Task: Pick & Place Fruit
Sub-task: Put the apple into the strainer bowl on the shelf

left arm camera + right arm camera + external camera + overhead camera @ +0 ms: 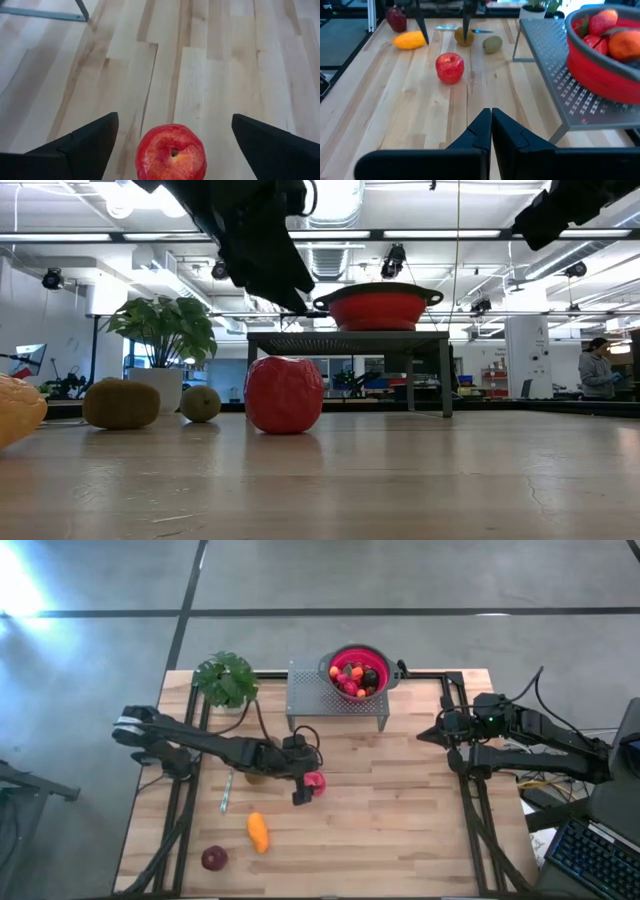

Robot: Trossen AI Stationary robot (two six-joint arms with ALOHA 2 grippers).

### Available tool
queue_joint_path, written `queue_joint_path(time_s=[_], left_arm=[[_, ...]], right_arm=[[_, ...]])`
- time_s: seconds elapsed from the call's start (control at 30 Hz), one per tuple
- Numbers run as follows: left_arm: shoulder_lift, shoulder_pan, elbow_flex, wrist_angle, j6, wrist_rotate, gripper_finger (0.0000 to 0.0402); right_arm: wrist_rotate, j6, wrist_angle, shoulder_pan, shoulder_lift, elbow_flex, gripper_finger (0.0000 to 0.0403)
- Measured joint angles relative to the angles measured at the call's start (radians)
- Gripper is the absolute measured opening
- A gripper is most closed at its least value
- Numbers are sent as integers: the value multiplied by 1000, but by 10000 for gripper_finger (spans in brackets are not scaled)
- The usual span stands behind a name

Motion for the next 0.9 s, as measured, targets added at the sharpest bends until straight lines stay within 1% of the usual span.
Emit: queue_joint_path(time_s=[0.2,0.4,0.7,0.9], left_arm=[[49,0,0,5,29,-6,386],[68,0,0,-1,74,-6,385],[95,-3,-1,-52,60,12,385],[160,-2,-1,-56,54,39,385]], right_arm=[[0,4,15,0,7,0,8],[0,-2,14,0,7,0,8],[0,-19,12,0,26,0,8],[0,-20,10,0,60,0,8]])
